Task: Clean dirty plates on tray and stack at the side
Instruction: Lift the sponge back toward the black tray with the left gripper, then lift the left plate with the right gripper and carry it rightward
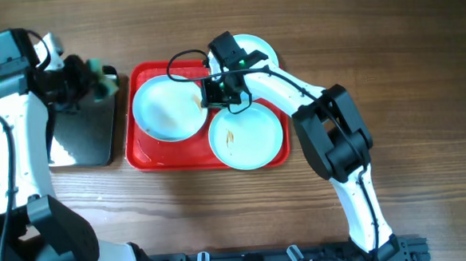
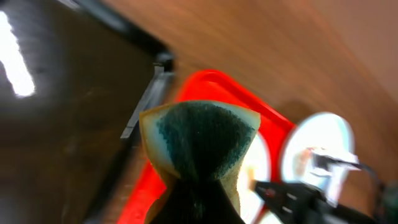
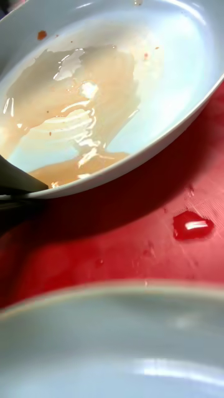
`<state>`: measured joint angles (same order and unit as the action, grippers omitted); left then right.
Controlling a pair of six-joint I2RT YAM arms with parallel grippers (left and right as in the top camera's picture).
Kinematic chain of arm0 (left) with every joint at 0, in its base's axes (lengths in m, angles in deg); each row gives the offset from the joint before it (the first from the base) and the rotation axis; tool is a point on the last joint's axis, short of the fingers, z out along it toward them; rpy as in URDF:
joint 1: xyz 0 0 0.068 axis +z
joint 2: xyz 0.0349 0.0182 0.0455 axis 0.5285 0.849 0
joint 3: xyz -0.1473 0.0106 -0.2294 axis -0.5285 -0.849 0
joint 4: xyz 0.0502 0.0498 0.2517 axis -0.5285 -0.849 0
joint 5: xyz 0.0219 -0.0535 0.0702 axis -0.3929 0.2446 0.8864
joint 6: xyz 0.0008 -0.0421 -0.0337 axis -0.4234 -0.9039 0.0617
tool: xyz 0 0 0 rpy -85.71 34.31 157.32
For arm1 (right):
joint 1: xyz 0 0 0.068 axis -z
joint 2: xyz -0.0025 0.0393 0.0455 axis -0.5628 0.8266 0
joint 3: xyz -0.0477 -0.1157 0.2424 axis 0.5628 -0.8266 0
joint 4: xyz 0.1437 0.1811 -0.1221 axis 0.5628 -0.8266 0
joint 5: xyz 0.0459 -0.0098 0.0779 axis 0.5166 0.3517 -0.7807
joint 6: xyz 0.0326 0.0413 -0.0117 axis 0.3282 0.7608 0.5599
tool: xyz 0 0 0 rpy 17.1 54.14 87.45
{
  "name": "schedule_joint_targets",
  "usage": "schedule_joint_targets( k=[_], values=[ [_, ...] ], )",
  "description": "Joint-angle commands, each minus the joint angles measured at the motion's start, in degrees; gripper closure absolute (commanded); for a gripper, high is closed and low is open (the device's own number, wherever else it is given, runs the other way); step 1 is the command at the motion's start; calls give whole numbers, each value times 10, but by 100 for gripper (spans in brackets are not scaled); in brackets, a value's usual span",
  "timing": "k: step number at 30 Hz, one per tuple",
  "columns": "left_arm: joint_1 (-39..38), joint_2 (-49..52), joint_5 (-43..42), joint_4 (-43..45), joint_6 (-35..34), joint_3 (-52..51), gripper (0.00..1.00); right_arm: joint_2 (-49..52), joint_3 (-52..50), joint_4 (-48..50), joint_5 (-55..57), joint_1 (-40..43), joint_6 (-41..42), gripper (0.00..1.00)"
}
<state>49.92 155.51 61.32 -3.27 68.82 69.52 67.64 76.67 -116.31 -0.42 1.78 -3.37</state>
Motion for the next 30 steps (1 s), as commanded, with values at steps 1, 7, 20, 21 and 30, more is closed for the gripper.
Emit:
schedule_joint_targets(
  k=[1,7,20,21,30],
  values=[
    [3,11,57,0,-17,-1,96,-73,0,-17,130,-9,-35,96],
    [3,13,66,-1,-17,-1,96,-144,0,-37,311,-54,-70,96],
    [2,13,76,-1,-18,-1,96,-172,0,-37,795,-193,-150,96],
    [2,13,76,-1,-18,-1,96,-172,0,-33,821,-201,-160,96],
    [2,13,76,-3,-18,-1,96,-172,0,63,1096,-267,-272,96]
  ],
)
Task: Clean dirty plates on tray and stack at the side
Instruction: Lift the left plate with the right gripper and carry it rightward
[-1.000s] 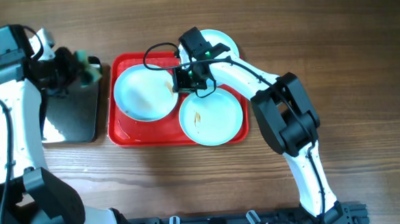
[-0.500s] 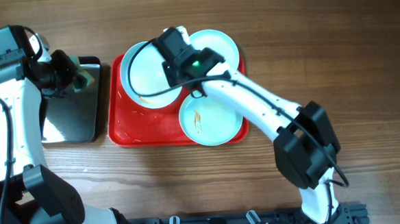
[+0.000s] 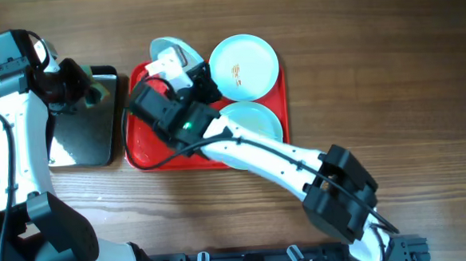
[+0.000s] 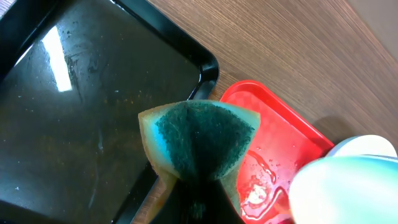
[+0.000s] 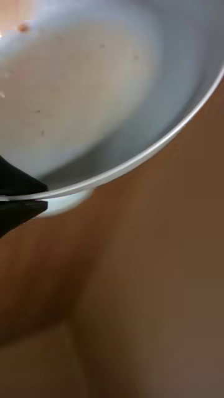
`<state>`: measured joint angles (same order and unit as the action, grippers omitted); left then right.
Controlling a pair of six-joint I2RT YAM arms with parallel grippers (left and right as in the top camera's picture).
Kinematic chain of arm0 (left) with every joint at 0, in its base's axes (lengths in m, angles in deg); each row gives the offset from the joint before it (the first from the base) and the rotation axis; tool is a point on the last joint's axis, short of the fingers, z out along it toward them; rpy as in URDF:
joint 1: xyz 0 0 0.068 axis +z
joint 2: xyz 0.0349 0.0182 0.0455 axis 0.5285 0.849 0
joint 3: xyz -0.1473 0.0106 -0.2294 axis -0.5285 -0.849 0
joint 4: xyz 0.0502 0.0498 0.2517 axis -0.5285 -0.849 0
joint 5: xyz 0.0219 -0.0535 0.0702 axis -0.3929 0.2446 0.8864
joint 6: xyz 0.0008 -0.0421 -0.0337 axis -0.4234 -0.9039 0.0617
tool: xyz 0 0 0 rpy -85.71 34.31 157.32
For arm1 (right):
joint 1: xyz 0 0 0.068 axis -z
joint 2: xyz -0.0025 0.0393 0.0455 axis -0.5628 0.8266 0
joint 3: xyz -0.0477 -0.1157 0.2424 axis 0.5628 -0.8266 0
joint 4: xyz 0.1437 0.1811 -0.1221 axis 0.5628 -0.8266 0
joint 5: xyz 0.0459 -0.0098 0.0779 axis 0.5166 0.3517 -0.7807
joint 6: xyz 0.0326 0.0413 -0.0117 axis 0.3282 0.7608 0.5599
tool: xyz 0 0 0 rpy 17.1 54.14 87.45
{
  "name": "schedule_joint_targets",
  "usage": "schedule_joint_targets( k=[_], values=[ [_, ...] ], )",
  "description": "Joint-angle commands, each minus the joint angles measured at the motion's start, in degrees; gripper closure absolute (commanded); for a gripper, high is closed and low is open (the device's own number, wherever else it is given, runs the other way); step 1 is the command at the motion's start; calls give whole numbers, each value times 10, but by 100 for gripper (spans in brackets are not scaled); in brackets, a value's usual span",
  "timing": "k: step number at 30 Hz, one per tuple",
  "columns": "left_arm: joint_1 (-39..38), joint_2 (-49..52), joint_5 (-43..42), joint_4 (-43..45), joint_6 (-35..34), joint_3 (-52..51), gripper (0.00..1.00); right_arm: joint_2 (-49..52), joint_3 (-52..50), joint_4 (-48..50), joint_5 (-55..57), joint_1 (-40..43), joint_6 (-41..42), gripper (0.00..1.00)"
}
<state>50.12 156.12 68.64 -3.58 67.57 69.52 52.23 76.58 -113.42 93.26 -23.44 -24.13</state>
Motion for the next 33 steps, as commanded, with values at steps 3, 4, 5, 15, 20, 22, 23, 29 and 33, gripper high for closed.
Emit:
schedule_joint_targets(
  k=[3,4,5,15,20,22,23,29,33],
  values=[
    [0,7,3,0,-6,-1,96,-17,1,92,196,-29,-127,96],
    [0,7,3,0,-6,-1,96,-17,1,101,190,-32,-135,96],
    [0,7,3,0,-6,-1,96,-17,1,101,181,-35,-135,96],
    [0,7,3,0,-20,-1,96,-17,0,21,37,-34,-63,96],
    [0,7,3,0,-20,-1,96,-28,1,-105,-304,19,44,96],
    [0,7,3,0,-20,-1,96,-49,1,-112,-405,49,48,96],
    [0,7,3,0,-20,-1,96,-71,1,-115,-480,75,47,96],
    [-1,7,3,-5,-20,-1,96,-161,1,-165,-718,254,77,95],
    [-14,7,3,-17,-20,-1,96,-168,0,-253,-736,404,97,96]
  ],
)
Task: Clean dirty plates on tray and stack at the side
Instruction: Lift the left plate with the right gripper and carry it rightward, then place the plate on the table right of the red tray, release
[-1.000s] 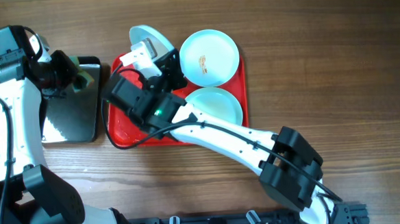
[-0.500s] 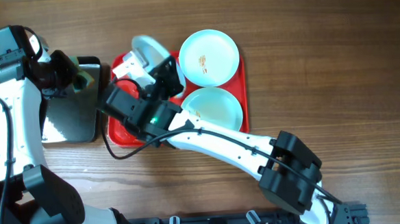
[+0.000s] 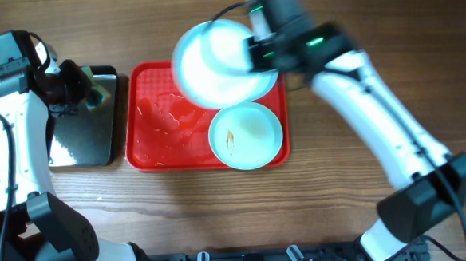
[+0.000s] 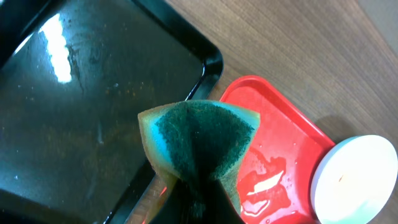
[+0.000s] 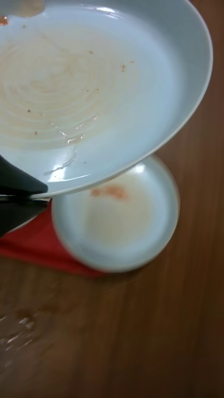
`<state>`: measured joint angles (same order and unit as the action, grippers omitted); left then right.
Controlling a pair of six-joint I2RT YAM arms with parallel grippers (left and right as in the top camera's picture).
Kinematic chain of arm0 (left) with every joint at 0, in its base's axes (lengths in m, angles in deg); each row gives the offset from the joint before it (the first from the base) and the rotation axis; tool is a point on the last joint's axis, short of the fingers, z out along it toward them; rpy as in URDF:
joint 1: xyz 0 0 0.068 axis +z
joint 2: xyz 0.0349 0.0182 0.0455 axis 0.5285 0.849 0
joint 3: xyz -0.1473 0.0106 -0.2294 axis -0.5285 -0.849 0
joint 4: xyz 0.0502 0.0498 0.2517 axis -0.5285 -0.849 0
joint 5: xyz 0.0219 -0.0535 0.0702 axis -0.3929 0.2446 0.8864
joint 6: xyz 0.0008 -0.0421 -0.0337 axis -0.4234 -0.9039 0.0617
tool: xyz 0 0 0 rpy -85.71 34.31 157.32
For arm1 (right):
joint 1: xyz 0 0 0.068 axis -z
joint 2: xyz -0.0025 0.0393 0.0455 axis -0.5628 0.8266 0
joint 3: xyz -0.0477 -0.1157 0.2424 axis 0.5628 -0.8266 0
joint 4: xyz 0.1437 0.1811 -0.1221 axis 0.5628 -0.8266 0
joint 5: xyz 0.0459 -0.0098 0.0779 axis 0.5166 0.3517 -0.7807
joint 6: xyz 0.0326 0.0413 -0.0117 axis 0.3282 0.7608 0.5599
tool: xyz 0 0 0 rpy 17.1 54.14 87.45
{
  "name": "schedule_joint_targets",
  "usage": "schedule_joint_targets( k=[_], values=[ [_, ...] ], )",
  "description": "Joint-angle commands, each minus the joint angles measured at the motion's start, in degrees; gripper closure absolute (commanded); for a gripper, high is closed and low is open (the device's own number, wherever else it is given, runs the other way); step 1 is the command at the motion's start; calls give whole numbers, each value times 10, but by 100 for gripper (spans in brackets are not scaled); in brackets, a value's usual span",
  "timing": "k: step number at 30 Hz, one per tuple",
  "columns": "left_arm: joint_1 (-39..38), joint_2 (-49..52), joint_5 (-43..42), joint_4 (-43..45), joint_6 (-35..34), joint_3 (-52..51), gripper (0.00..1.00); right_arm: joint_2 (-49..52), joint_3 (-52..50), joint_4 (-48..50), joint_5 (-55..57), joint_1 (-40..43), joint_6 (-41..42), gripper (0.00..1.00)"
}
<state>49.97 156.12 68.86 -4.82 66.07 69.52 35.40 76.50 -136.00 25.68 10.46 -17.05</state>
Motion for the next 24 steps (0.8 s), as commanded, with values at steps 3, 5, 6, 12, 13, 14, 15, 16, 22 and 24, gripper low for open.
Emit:
schedule_joint_targets(
  k=[3,5,6,12,13,14,15,16,22,24],
  values=[
    [-34,7,1,-9,-5,-1,96,2,-12,-51,-58,170,26,96],
    [-47,7,1,-6,-5,-1,96,2,-38,-47,-58,234,26,96],
    [-54,7,1,-4,-5,-1,96,3,-54,-40,-58,262,26,96],
    [-71,7,1,-3,-5,-1,96,4,-202,54,-52,343,38,96],
    [-71,7,1,-2,-5,-1,96,4,-226,73,-43,351,44,96],
    [-71,7,1,-2,-5,-1,96,5,-243,88,-33,355,53,96],
    [-71,7,1,-1,-5,-1,96,5,-258,103,-28,360,56,96],
    [-71,7,1,-2,-5,-1,96,6,-274,120,-27,365,56,96],
    [-71,7,1,-2,-5,-1,96,7,-337,162,-14,372,59,96],
    [-71,7,1,-2,-5,-1,96,7,-343,159,10,372,79,94]
  ],
)
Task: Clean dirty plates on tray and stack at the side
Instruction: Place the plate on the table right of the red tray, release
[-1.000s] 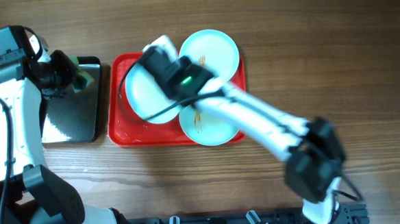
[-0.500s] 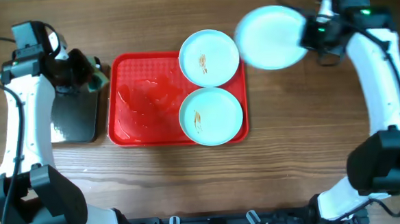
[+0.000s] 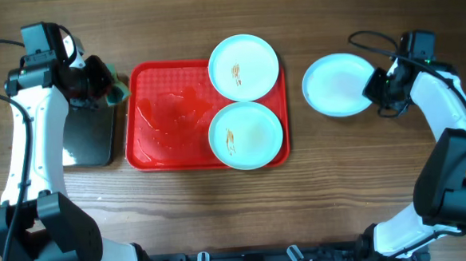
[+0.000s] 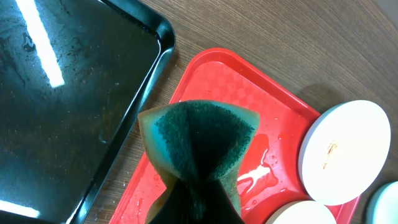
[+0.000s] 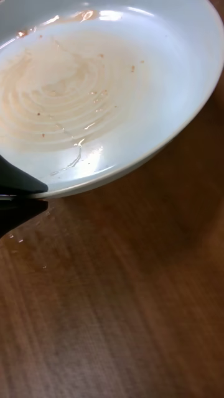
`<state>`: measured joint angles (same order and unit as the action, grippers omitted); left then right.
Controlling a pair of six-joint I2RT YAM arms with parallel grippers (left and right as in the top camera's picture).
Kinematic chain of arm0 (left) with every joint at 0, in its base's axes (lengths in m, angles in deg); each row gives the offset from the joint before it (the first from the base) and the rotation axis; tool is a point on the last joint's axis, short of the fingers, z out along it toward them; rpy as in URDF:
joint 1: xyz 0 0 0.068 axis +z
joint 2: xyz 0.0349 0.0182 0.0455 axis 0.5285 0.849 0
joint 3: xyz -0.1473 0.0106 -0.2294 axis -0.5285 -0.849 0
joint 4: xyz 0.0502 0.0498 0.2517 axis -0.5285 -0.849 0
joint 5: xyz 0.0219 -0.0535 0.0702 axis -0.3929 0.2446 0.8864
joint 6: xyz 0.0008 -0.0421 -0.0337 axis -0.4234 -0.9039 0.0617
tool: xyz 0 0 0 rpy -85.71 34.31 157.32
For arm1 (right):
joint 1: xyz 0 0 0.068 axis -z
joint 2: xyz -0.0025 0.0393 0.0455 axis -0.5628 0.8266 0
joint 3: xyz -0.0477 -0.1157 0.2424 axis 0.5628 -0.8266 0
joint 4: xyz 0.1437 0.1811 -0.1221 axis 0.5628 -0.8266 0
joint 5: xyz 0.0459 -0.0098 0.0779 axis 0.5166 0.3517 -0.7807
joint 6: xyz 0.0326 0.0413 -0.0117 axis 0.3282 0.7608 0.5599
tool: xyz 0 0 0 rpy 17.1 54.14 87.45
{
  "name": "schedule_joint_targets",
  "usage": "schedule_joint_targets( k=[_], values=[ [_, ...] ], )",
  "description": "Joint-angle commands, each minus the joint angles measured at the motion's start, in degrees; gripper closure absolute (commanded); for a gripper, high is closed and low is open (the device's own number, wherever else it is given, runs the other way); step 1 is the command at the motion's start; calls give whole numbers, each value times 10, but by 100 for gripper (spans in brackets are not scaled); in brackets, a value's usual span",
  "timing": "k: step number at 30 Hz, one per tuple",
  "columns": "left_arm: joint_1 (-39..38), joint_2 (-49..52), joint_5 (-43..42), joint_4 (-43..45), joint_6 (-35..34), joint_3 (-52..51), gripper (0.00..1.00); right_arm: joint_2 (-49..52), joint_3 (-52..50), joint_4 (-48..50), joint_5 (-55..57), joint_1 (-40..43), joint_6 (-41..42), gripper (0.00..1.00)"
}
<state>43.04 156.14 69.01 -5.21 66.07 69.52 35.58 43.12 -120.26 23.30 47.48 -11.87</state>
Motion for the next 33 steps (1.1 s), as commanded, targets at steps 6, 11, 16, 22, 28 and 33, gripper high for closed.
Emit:
schedule_joint_targets(
  k=[6,11,16,22,28,33],
  values=[
    [-2,6,-1,4,-5,-1,96,4,88,-110,-25,2,24,43],
    [-2,6,-1,5,-5,-1,96,-2,197,-193,-204,-39,-89,43],
    [-2,6,-1,4,-5,-1,96,1,163,-179,-188,-146,-45,45],
    [-2,6,-1,4,-5,-1,96,5,91,-161,-105,-265,31,53],
    [-2,6,-1,4,-5,-1,96,6,32,-114,-86,-329,60,62],
    [-2,6,-1,2,-5,-1,96,6,2,-88,-70,-353,75,66]
  ],
)
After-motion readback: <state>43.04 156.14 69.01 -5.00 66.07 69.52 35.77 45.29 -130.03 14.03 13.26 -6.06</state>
